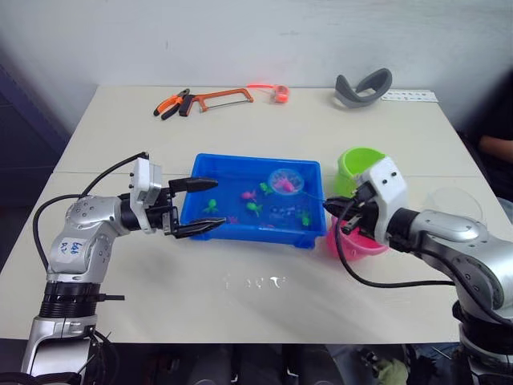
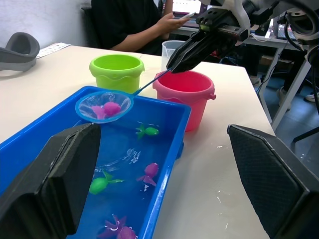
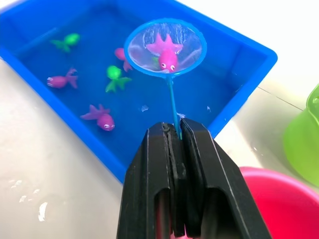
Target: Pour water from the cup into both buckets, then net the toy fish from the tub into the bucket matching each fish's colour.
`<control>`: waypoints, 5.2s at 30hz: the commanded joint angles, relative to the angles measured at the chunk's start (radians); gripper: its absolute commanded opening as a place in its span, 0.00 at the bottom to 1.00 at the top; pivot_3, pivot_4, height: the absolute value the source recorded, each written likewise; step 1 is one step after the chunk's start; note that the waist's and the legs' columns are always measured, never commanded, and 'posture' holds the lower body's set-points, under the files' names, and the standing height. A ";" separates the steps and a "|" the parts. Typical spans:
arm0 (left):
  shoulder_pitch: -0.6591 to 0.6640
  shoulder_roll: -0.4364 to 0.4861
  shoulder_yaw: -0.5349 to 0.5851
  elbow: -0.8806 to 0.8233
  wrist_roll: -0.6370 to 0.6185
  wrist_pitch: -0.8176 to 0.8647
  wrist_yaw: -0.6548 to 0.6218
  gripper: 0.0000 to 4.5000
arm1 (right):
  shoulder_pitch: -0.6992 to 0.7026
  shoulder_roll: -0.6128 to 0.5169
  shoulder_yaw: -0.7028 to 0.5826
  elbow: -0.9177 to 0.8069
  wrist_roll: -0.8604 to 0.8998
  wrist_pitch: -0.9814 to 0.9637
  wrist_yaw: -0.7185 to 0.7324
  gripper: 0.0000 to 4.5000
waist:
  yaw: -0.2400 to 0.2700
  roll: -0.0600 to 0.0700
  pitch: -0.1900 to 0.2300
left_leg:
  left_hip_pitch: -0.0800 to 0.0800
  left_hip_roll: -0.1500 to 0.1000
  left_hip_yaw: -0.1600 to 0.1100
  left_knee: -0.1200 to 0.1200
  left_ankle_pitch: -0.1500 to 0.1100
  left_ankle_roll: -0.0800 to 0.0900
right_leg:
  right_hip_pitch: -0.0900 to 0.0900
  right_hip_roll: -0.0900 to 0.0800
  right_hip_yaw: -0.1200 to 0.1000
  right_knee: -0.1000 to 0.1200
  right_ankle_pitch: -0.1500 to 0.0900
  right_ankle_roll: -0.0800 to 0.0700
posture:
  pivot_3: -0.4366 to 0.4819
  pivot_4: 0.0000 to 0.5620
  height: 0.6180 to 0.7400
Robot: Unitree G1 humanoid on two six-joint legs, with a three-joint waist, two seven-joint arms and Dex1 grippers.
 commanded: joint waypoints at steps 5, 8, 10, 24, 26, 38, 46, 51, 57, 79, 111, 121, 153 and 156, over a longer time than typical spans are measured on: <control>-0.046 -0.022 0.001 -0.018 -0.044 0.016 -0.025 0.98 | 0.182 -0.101 -0.228 -0.098 0.042 -0.245 0.154 0.00 | 0.007 0.000 0.000 | 0.000 0.000 0.000 0.000 0.000 0.000 | 0.000 0.001 0.000 0.000 0.000 0.000 | 0.48 0.27 1.00; -0.068 -0.044 -0.022 -0.026 -0.050 0.027 -0.032 0.98 | 0.279 -0.120 -0.365 -0.138 0.069 -0.271 0.192 0.00 | 0.015 0.000 0.000 | 0.001 0.000 0.000 0.000 0.000 0.000 | 0.001 0.001 0.000 0.000 0.000 0.000 | 0.48 0.27 1.00; -0.088 -0.068 -0.041 -0.023 -0.049 0.034 -0.034 0.98 | 0.361 -0.137 -0.463 -0.156 0.080 -0.295 0.245 0.00 | 0.021 0.000 0.000 | 0.001 0.000 0.000 0.000 0.000 0.000 | 0.001 0.001 0.000 0.000 0.000 0.000 | 0.48 0.27 1.00; -0.189 -0.225 -0.164 0.026 -0.035 0.030 -0.071 0.98 | 0.874 0.044 -0.652 -0.056 -0.356 -1.047 0.361 0.00 | 0.030 0.000 0.000 | 0.004 -0.001 0.001 0.001 0.001 0.001 | 0.004 0.005 0.004 -0.001 0.001 0.002 | 0.48 0.27 1.00; -0.193 -0.234 -0.172 0.034 -0.027 0.024 -0.075 0.98 | 0.888 0.051 -0.627 -0.016 -0.425 -1.171 0.349 0.00 | 0.024 0.000 0.000 | 0.004 -0.001 0.001 0.001 0.001 0.001 | 0.004 0.006 0.006 -0.001 0.001 0.002 | 0.48 0.27 1.00; -0.202 -0.267 -0.187 0.056 -0.005 0.008 -0.080 0.98 | 0.887 -0.022 -0.602 0.263 -1.058 -1.862 -0.004 0.00 | 0.024 0.000 0.000 | 0.005 0.001 0.002 0.001 0.002 -0.001 | 0.004 0.009 0.008 0.000 0.001 0.002 | 0.48 0.27 1.00; -0.189 -0.287 -0.180 0.072 0.006 -0.003 -0.061 0.98 | 0.877 -0.071 -0.629 0.309 -1.361 -2.053 -0.302 0.00 | 0.024 0.000 -0.001 | 0.005 0.001 0.002 0.001 0.002 -0.003 | 0.004 0.010 0.009 0.000 0.001 0.002 | 0.48 0.27 1.00; -0.194 -0.307 -0.170 0.100 0.008 -0.021 -0.041 0.98 | 0.878 -0.098 -0.631 0.347 -1.460 -2.070 -0.428 0.00 | 0.023 0.000 -0.001 | 0.005 0.001 0.002 0.001 0.002 -0.003 | 0.004 0.010 0.009 -0.001 0.001 0.001 | 0.48 0.27 1.00; -0.196 -0.317 -0.164 0.129 0.011 -0.038 -0.034 0.98 | 0.926 -0.116 -0.629 0.368 -1.554 -2.073 -0.550 0.00 | 0.024 0.000 -0.001 | 0.005 0.002 0.001 0.001 0.003 -0.003 | 0.004 0.010 0.008 0.000 0.001 0.001 | 0.48 0.27 1.00; -0.182 -0.148 -0.038 0.218 0.012 -0.116 -0.122 0.98 | 0.725 -0.351 -0.357 0.042 -0.225 -1.118 0.053 0.00 | 0.017 0.001 0.000 | 0.014 0.003 0.000 0.002 0.002 0.000 | 0.013 0.009 0.007 -0.002 0.001 0.001 | 0.48 0.27 1.00; 0.072 0.178 0.144 0.207 0.033 -0.075 -0.114 0.98 | -0.237 -0.400 0.477 0.322 -0.486 -0.745 0.538 0.00 | 0.009 0.002 0.001 | 0.012 0.001 -0.002 0.001 -0.003 0.001 | 0.015 -0.003 -0.003 -0.005 0.000 0.000 | 0.48 0.27 1.00; -0.013 0.178 0.077 0.251 0.067 -0.075 -0.157 0.98 | -0.301 -0.334 0.587 0.337 -0.614 -0.783 0.548 0.00 | 0.000 0.002 0.001 | 0.012 0.001 -0.002 0.001 -0.003 0.001 | 0.014 -0.003 -0.003 -0.004 0.000 0.000 | 0.48 0.27 1.00; -0.094 0.180 0.036 0.333 0.113 -0.148 -0.227 0.98 | -0.363 -0.089 0.462 0.396 -0.421 -0.503 0.619 0.00 | -0.004 0.001 0.000 | 0.001 0.000 0.002 0.003 -0.001 0.001 | 0.000 0.001 -0.010 0.003 0.000 0.000 | 0.48 0.27 1.00; -0.118 0.157 0.026 0.342 0.118 -0.157 -0.222 0.98 | -0.369 -0.100 0.408 0.432 -0.384 -0.488 0.616 0.00 | -0.002 0.001 0.000 | 0.001 -0.001 0.002 0.003 -0.001 0.002 | 0.000 0.001 -0.010 0.003 0.000 0.000 | 0.48 0.27 1.00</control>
